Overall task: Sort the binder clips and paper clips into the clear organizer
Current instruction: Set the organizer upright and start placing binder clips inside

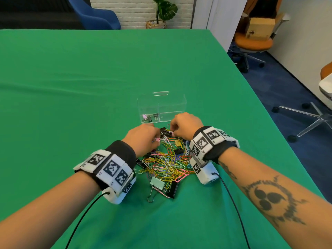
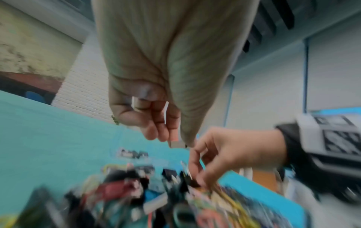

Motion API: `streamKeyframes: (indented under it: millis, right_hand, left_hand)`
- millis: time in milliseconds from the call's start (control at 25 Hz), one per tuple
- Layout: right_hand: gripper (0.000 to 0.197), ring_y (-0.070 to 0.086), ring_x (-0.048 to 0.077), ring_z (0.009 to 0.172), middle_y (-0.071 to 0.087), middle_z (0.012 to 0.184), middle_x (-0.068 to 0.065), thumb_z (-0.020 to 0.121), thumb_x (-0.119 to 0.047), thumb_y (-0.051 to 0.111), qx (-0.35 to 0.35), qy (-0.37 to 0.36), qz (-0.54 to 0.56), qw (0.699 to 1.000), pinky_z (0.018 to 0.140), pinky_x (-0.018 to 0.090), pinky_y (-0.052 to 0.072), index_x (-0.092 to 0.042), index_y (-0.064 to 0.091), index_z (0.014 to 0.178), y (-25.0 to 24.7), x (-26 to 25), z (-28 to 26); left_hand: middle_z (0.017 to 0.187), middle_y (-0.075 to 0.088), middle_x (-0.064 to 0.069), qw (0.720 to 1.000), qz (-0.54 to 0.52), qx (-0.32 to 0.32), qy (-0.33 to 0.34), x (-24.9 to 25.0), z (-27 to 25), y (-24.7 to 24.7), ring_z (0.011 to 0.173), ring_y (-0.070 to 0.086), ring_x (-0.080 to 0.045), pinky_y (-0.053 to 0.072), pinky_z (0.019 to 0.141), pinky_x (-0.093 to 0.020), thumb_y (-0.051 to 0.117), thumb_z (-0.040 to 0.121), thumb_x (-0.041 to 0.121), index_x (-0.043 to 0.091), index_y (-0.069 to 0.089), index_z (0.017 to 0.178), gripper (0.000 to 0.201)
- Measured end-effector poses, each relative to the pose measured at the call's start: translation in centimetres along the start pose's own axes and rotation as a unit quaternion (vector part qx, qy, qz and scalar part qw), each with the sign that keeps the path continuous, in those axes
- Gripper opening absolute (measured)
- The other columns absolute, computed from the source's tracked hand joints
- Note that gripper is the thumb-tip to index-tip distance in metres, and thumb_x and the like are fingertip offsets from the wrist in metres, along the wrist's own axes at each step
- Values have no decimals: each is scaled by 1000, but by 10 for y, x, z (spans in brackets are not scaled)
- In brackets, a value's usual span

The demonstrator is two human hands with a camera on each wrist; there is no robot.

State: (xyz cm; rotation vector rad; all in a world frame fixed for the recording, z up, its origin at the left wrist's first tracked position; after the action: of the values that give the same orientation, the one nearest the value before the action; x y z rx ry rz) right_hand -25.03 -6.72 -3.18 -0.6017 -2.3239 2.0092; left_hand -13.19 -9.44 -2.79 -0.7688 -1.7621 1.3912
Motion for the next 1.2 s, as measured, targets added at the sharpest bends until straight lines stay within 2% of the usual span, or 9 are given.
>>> streamKeyframes:
  millis: [120,240,320,520,640,720,800,1000,1200]
  right_hand:
    - [12,61,26,100,61,99,3,84,-15,60,8,-8,-2,1000,73,27,41,-15,67,94,1,-2,-3]
    - [15,58,26,102,57,103,4,85,-10,56,7,-20,8,1000,76,28,42,-14,65,97,3,-3,-5]
    - [18,58,25,103,59,113,6,85,-11,58,0,-20,13,1000,81,29,45,-14,64,102,4,-4,-6]
    - [26,59,26,106,60,118,6,85,-17,63,-14,-2,18,1000,87,33,48,-15,64,111,5,-3,-4]
    - [18,61,26,102,64,112,6,84,-16,64,-1,-5,12,1000,81,31,47,-14,68,101,3,-4,-3]
    - [13,62,26,100,66,108,6,83,-16,65,2,2,18,1000,77,29,46,-13,68,96,3,-1,-3]
    - [17,62,25,101,66,109,5,83,-19,66,-11,13,37,999,81,32,49,-14,68,100,4,2,-4]
    - [21,61,25,104,67,111,3,85,-17,62,-6,-30,6,1000,76,26,42,-18,70,104,2,-6,-5]
    - [21,62,25,100,65,108,6,85,-17,58,-11,-47,1,999,76,27,44,-11,68,102,6,-10,-10]
  left_hand:
    - [90,49,-1,997,-66,34,-8,-19,1,-25,86,52,-22,43,81,-31,55,89,30,11,61,99,23]
    - [92,49,-1,975,-99,191,-54,-45,9,-69,82,47,-16,41,78,-30,54,89,31,12,61,100,23]
    - [96,50,-2,960,-89,249,-89,-51,16,-81,87,47,-17,42,78,-31,54,89,33,14,62,102,25]
    - [112,52,-14,973,-22,168,-157,-49,42,-61,109,50,-30,48,89,-43,51,92,32,14,65,108,28]
    - [113,50,-13,963,-74,210,-150,-56,43,-62,109,50,-29,45,90,-41,59,86,35,13,64,105,30]
    - [119,48,-13,955,-144,225,-125,-61,42,-61,114,46,-27,41,96,-38,71,74,39,13,58,110,46]
    - [129,48,-13,965,-174,168,-103,-62,44,-54,120,45,-28,37,100,-37,77,68,35,11,48,124,67]
    - [120,57,-13,973,-179,127,-74,-58,42,-49,95,51,-21,42,88,-33,77,69,23,7,48,125,65]
    - [124,50,-16,967,-204,129,-85,-66,31,-47,110,55,-29,47,97,-40,78,68,22,17,46,133,73]
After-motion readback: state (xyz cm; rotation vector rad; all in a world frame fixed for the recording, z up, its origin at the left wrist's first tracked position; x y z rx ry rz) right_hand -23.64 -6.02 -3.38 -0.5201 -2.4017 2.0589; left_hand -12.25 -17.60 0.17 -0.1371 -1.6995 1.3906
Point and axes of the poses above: each hand's wrist, its own z-axis towards the middle knuckle, its own y-axis out of the palm, x = y × z, the point moved 6 cm from there along z, towards the middle knuckle
